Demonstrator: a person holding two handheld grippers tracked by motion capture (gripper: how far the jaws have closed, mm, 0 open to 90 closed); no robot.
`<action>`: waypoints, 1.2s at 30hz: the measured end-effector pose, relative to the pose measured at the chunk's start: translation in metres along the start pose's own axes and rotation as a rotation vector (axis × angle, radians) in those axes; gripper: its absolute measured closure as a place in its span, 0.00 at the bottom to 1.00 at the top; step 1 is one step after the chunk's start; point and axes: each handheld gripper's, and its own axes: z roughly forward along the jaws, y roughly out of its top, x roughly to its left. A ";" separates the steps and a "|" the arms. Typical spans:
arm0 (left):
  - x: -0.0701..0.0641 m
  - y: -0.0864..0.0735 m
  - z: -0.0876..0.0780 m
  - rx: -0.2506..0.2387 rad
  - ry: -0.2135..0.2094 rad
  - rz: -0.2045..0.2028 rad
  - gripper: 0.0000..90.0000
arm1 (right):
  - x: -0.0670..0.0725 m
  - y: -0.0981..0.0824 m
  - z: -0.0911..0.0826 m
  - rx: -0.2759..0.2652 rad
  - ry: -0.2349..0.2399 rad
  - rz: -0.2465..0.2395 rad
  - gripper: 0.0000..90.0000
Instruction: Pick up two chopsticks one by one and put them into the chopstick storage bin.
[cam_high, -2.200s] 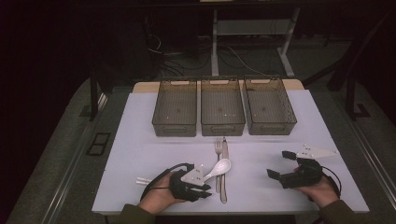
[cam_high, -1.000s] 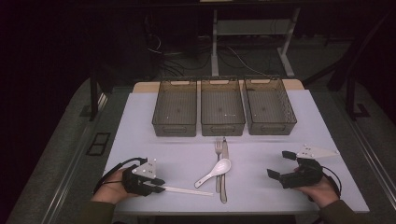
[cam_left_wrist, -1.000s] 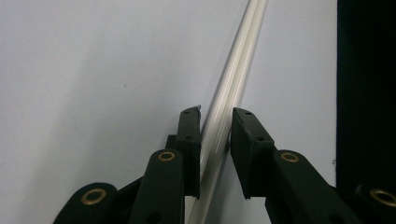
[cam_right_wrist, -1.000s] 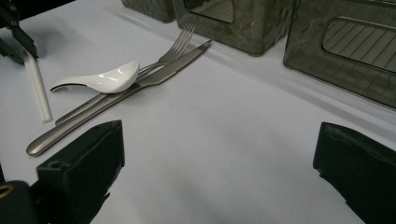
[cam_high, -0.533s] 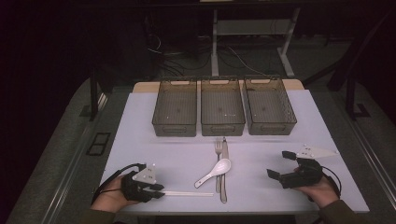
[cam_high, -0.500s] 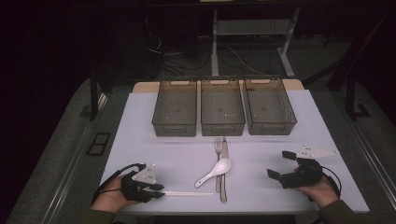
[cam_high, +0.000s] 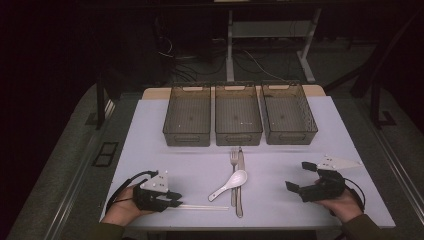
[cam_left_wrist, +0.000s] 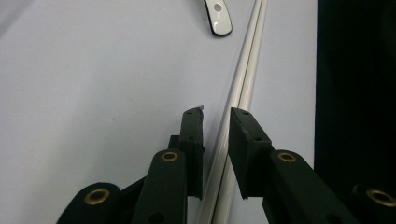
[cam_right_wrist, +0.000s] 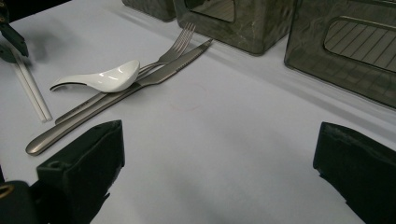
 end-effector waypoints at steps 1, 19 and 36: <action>0.000 -0.001 0.001 0.005 0.002 0.000 0.84 | 0.000 0.000 0.000 0.000 0.000 0.000 0.02; 0.003 -0.004 0.006 0.036 -0.001 0.059 0.88 | 0.000 0.000 0.000 0.000 0.001 0.000 0.02; 0.009 -0.003 0.006 0.036 -0.050 0.148 0.92 | 0.000 0.000 0.001 0.002 0.001 -0.005 0.02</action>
